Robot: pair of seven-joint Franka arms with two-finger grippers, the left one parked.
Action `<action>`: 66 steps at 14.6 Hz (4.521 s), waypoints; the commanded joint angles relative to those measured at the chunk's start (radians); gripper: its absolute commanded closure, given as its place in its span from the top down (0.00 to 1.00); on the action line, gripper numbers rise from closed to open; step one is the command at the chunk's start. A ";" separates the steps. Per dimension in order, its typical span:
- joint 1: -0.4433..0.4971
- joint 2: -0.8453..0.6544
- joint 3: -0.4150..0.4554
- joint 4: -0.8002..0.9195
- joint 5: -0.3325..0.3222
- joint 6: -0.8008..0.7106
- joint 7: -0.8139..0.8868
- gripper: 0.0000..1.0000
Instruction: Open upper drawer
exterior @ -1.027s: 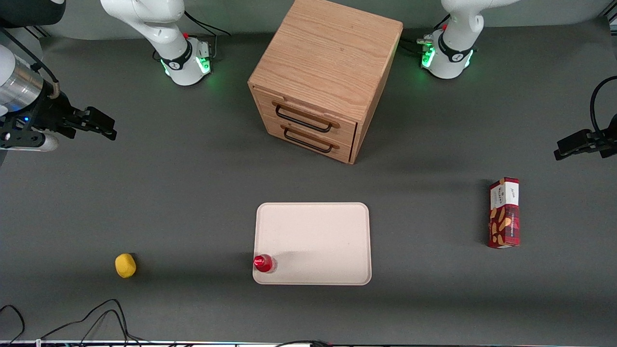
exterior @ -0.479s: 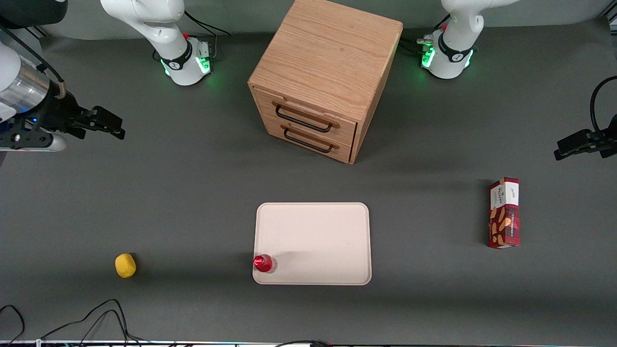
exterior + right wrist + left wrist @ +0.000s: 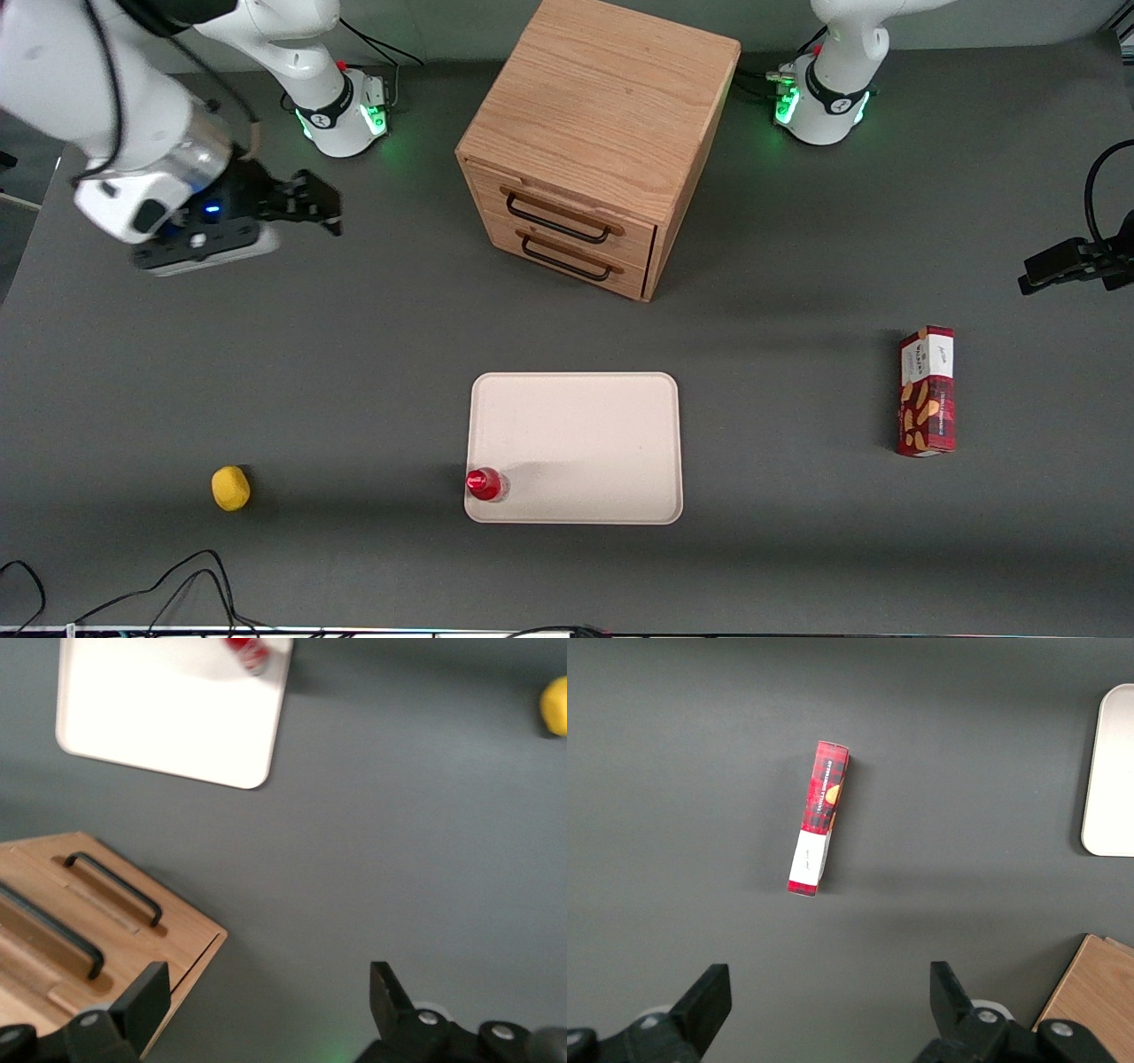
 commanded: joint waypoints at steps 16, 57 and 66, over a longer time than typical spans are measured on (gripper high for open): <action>0.217 0.363 0.256 0.169 -0.102 0.171 -0.420 1.00; 0.197 0.481 0.170 0.032 -0.171 0.389 -0.629 1.00; 0.186 0.527 0.120 0.109 -0.166 0.389 -0.676 1.00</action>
